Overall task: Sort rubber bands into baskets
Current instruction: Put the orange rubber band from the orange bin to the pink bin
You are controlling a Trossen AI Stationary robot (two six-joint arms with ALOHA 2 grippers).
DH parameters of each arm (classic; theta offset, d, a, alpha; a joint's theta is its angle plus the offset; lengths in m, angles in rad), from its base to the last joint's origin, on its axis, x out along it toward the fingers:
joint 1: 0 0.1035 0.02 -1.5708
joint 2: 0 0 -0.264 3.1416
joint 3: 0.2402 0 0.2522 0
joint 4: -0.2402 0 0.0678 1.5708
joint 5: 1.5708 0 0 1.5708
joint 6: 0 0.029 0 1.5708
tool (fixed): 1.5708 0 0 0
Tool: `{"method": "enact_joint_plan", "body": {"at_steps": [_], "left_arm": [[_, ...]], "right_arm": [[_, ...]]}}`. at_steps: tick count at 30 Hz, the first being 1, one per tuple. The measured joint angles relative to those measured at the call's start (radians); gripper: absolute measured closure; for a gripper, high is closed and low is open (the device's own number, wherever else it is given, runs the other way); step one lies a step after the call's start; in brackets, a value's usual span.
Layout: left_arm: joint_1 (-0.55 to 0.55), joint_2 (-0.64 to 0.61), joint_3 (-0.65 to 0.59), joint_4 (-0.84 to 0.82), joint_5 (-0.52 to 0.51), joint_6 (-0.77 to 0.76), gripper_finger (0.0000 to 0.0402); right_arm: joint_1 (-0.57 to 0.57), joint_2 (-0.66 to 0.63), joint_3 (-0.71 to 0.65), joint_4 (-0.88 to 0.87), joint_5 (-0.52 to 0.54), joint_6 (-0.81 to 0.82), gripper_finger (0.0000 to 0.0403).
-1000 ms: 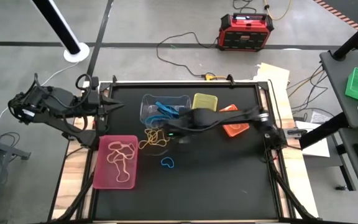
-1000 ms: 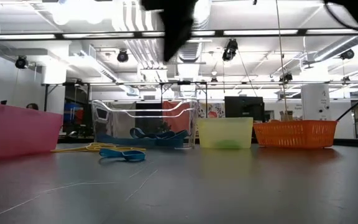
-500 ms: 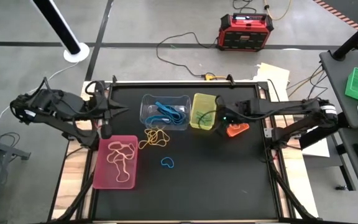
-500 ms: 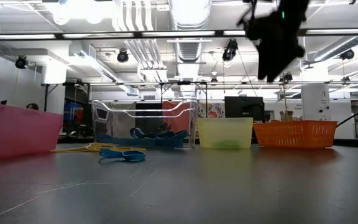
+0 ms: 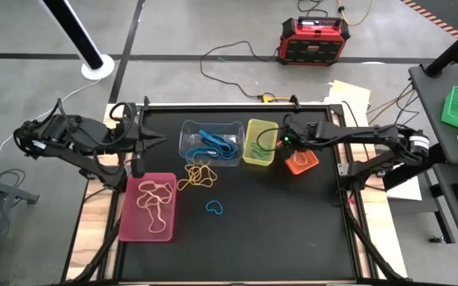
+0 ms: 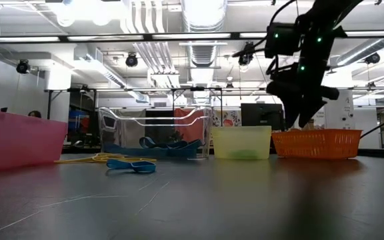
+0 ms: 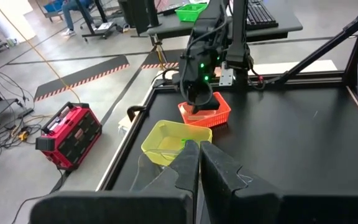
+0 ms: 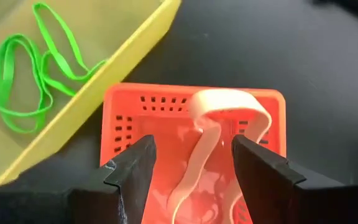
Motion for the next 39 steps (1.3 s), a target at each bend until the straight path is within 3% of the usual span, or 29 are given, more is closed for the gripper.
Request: {"method": "enact_joint_plan", "body": {"at_steps": [13,17,23,25,33,39], "left_arm": [[0.0,-0.001,0.0,0.003,0.0,0.008,0.0402],[0.0,0.0,0.0,0.003,0.0,0.015,0.0402],[0.0,0.0,0.0,0.003,0.0,0.027,0.0402],[0.0,0.0,0.0,0.004,0.0,0.027,0.0402],[0.0,0.0,0.0,0.007,0.0,0.028,0.0402],[0.0,-0.007,0.0,0.021,0.0,0.037,0.0402]], "right_arm": [[-0.019,0.147,0.0,0.088,0.034,-0.046,0.0217],[-0.019,0.151,0.0,0.1,0.035,-0.054,0.0262],[-0.018,0.142,0.001,0.108,0.035,-0.074,0.0363],[-0.012,0.13,0.001,0.091,0.034,-0.076,0.0385],[0.09,-0.078,0.045,0.032,0.026,-0.045,0.0394],[0.285,-0.152,0.159,0.339,-0.089,-0.121,0.0394]]}}
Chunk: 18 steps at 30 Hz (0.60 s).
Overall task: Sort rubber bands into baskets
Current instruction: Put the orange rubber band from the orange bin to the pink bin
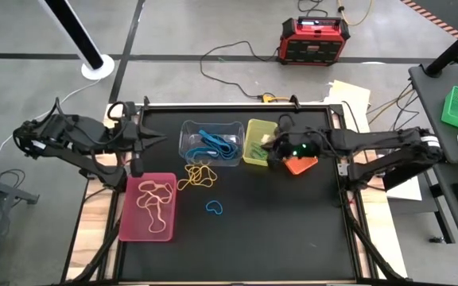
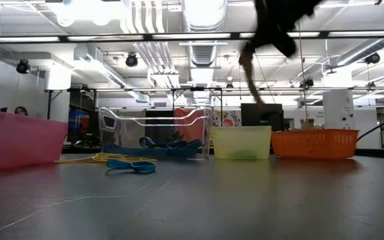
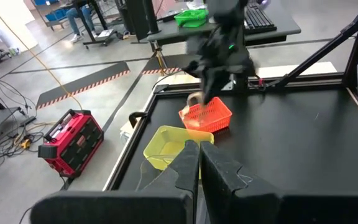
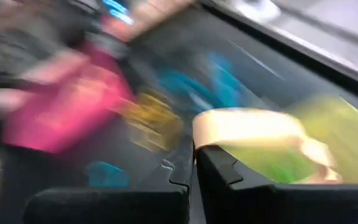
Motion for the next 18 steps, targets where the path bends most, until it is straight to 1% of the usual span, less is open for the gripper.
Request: {"method": "enact_joint_plan", "body": {"at_steps": [2,4,6,9,11,14,18], "left_arm": [[0.0,-0.005,0.0,0.001,0.0,0.0,0.0402],[0.0,-0.009,0.0,0.004,0.0,0.0,0.0402],[0.0,-0.018,0.0,0.012,0.0,0.0,0.0402],[0.0,-0.025,0.016,0.021,0.0,0.0,0.0402],[0.0,-0.03,0.03,0.02,0.0,0.0,0.0402],[0.0,-0.039,0.047,0.02,0.001,0.0,0.0402],[0.0,-0.054,0.056,0.019,0.024,-0.001,0.0402]], "right_arm": [[0.067,0.037,0.049,0.13,-0.017,-0.048,0.0394],[0.123,0.107,0.109,0.223,-0.019,-0.101,0.0394],[0.163,0.205,0.181,0.296,-0.019,-0.16,0.0394],[0.198,0.387,0.313,0.376,-0.018,-0.236,0.0394],[0.216,0.51,0.418,0.408,-0.027,-0.275,0.0394],[0.228,0.68,0.591,0.421,-0.072,-0.305,0.0394],[0.231,0.876,0.811,0.425,-0.129,-0.322,0.0394]]}}
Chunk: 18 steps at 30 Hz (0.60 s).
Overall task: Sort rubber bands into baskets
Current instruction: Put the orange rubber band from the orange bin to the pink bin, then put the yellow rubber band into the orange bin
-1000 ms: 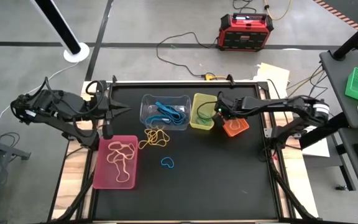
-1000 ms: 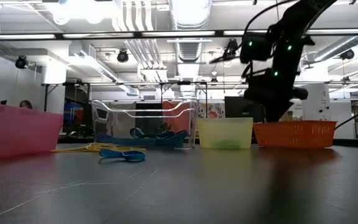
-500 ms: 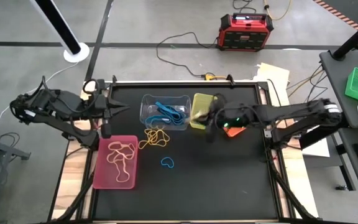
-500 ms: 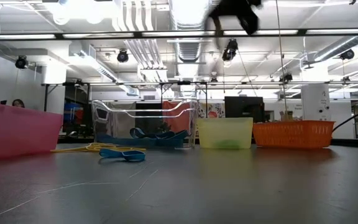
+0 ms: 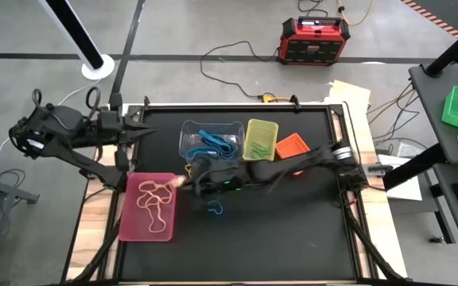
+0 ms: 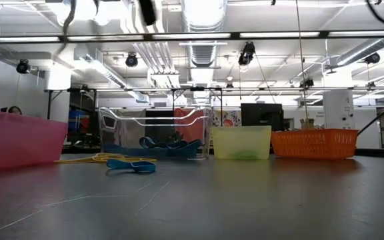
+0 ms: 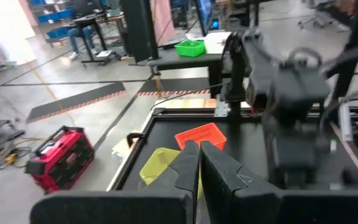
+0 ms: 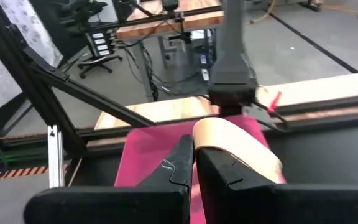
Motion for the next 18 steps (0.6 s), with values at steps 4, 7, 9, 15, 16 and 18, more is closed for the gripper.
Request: {"method": "enact_joint_plan", "body": {"at_steps": [4,7,9,15,16,18], "left_arm": [[0.0,-0.013,0.001,-0.004,0.025,-0.007,0.0402],[0.0,-0.019,0.001,-0.011,0.028,-0.013,0.0402],[0.0,-0.022,0.001,-0.016,0.029,-0.016,0.0402],[0.0,-0.023,0.001,-0.025,0.03,-0.019,0.0402],[0.0,-0.023,0.001,-0.026,0.03,-0.019,0.0402],[0.0,-0.023,0.001,-0.031,0.03,-0.019,0.0402]], "right_arm": [[-0.001,0.173,0.202,-0.015,-0.025,-0.015,0.0394],[-0.002,0.286,0.338,-0.044,-0.032,-0.016,0.0393],[-0.004,0.352,0.432,-0.116,-0.044,-0.002,0.0386],[-0.023,0.443,0.514,-0.19,-0.082,0.071,0.0313],[-0.028,0.445,0.506,-0.187,-0.091,0.082,0.0298],[-0.041,0.437,0.503,-0.223,-0.111,0.095,0.027]]}}
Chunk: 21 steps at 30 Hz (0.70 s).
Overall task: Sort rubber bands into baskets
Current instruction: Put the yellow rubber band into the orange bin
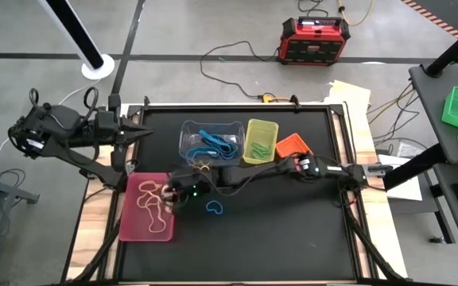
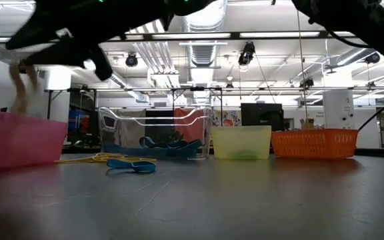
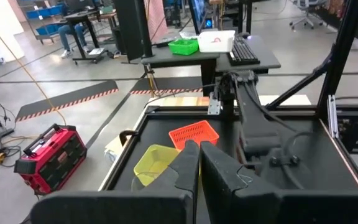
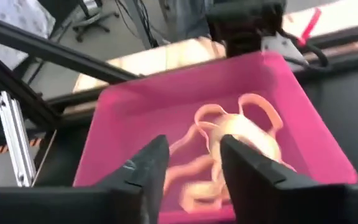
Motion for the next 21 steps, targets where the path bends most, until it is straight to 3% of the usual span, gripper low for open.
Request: {"method": "enact_joint_plan", "body": {"at_steps": [6,10,13,17,21], "left_arm": [[0.0,0.013,-0.003,-0.062,0.008,-0.045,0.0402],[0.0,0.037,-0.043,-0.097,0.024,-0.109,0.0402],[-0.002,0.06,-0.14,-0.095,0.11,-0.177,0.0402],[-0.02,0.123,-0.328,-0.046,0.144,-0.264,0.0402],[-0.025,0.192,-0.49,0.032,0.114,-0.312,0.0402]], "right_arm": [[-0.013,-0.073,-0.001,-0.247,-0.029,-0.085,0.0224],[-0.009,-0.147,-0.001,-0.463,-0.03,-0.162,0.0219],[-0.003,-0.224,-0.029,-0.718,0.025,-0.221,0.0224],[0.003,-0.37,-0.212,-0.903,0.185,-0.26,0.0235],[-0.004,-0.585,-0.501,-0.855,0.205,-0.212,0.0244]]}}
